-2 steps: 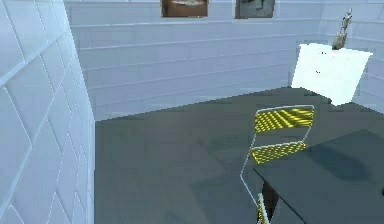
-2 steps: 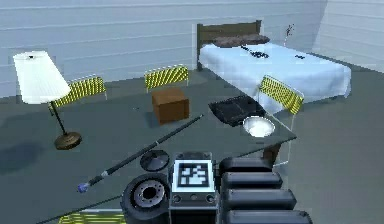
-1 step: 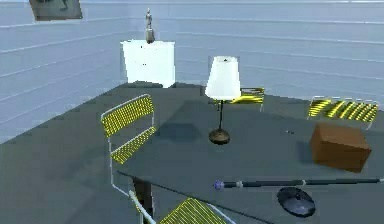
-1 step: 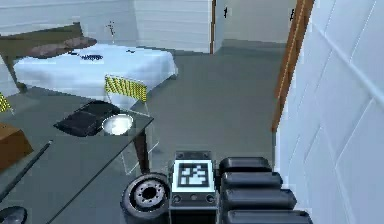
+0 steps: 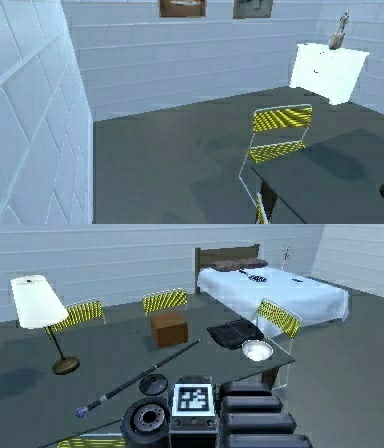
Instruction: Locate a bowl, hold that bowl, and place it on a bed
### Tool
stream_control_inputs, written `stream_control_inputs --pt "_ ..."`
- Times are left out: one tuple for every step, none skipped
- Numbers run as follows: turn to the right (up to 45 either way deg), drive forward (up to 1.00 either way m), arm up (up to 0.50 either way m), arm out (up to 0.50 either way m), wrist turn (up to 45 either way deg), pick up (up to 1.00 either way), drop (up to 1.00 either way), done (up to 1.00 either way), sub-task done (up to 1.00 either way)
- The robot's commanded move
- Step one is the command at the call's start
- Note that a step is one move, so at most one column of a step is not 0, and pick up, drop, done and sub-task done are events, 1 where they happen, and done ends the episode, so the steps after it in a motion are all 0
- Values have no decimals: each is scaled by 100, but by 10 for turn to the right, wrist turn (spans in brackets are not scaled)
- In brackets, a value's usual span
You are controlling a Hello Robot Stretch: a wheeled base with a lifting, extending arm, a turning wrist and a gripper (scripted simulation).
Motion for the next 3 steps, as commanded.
stream_control_inputs --pt "-60 0 0 0 0 0 0 0 0" --pt "0 65 0 0 0 0 0 0 0" --pt "240 0 0 0 0 0 0 0 0"
